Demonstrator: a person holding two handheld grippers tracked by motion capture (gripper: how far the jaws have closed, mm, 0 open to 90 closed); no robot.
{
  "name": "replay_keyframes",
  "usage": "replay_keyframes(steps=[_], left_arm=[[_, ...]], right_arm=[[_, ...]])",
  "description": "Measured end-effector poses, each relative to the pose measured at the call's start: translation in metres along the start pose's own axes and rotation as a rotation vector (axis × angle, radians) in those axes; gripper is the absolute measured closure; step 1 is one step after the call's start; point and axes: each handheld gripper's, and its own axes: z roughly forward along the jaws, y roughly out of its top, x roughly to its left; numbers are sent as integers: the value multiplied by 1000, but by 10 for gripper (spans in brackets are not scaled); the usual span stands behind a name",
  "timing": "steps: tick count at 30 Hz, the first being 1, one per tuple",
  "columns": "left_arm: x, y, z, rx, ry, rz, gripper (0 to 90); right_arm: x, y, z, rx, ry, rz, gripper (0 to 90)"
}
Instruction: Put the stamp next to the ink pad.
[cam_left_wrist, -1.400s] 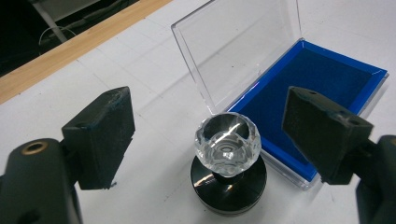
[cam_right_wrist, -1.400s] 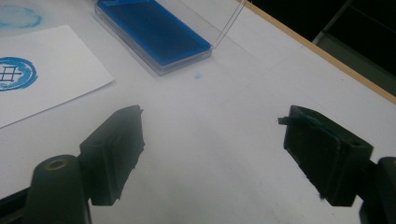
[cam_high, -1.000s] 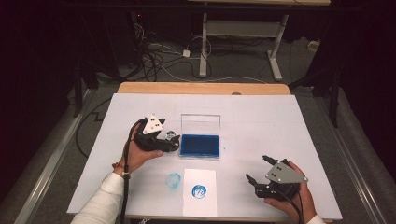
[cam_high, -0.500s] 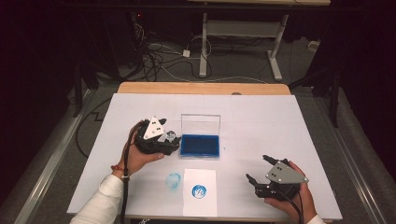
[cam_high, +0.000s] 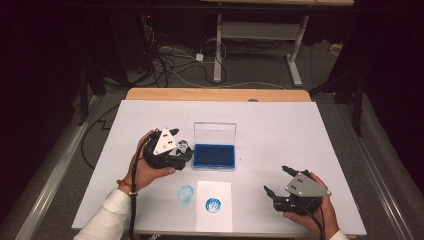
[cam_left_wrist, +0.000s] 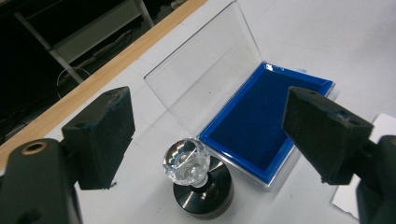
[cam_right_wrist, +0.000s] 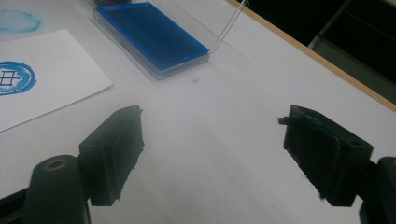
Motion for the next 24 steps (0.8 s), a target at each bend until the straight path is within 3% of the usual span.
replay_keyframes(steps=[24], left_arm=[[-18, 8, -16, -39, -13, 61, 166]], right_arm=[[-1, 1, -3, -15, -8, 3, 200]])
